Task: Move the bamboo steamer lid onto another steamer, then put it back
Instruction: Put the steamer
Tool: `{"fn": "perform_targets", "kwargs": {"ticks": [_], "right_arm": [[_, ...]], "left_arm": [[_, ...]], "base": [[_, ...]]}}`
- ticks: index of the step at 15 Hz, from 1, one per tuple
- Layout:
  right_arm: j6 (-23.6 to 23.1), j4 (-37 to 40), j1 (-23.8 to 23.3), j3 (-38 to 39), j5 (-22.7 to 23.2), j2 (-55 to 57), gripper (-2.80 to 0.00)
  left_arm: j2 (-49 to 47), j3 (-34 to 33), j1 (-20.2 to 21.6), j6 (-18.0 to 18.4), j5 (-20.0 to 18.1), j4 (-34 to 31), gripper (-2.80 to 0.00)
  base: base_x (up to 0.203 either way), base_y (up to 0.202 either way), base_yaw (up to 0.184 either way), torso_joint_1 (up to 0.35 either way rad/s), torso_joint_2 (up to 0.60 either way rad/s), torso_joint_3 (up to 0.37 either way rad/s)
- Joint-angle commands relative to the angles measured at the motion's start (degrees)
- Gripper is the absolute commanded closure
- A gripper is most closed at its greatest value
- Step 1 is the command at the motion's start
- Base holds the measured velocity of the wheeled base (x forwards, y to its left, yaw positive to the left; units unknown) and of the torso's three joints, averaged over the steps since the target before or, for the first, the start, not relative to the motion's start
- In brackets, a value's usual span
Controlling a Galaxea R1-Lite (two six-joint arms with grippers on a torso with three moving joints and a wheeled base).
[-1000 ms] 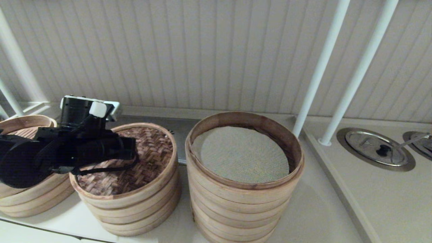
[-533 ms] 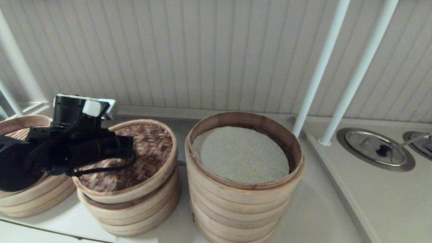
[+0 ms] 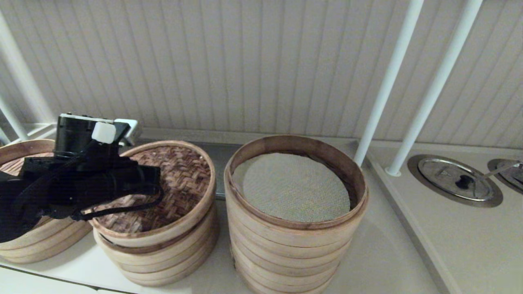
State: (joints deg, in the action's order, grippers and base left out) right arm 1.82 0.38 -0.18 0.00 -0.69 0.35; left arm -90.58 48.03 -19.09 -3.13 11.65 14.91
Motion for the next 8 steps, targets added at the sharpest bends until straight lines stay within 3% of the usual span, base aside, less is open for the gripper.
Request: {"fn": "perform_targets", "kwargs": {"ticks": [1,8], "right_arm": [[0.0,0.0,0.0,0.1,0.0,0.0,0.00],[0.0,0.0,0.0,0.1,0.0,0.0,0.00]], "left_arm": [[1.8,2.1,0.0,-0.1,0.1,-1.3,0.00],[3.8,5.9,0.0,-0.1,0.0,-5.2,0.00]], "base": [[0.000,0.000,0.000,0.000,0.00,0.000],[0.000,0.000,0.000,0.000,0.00,0.000]]}}
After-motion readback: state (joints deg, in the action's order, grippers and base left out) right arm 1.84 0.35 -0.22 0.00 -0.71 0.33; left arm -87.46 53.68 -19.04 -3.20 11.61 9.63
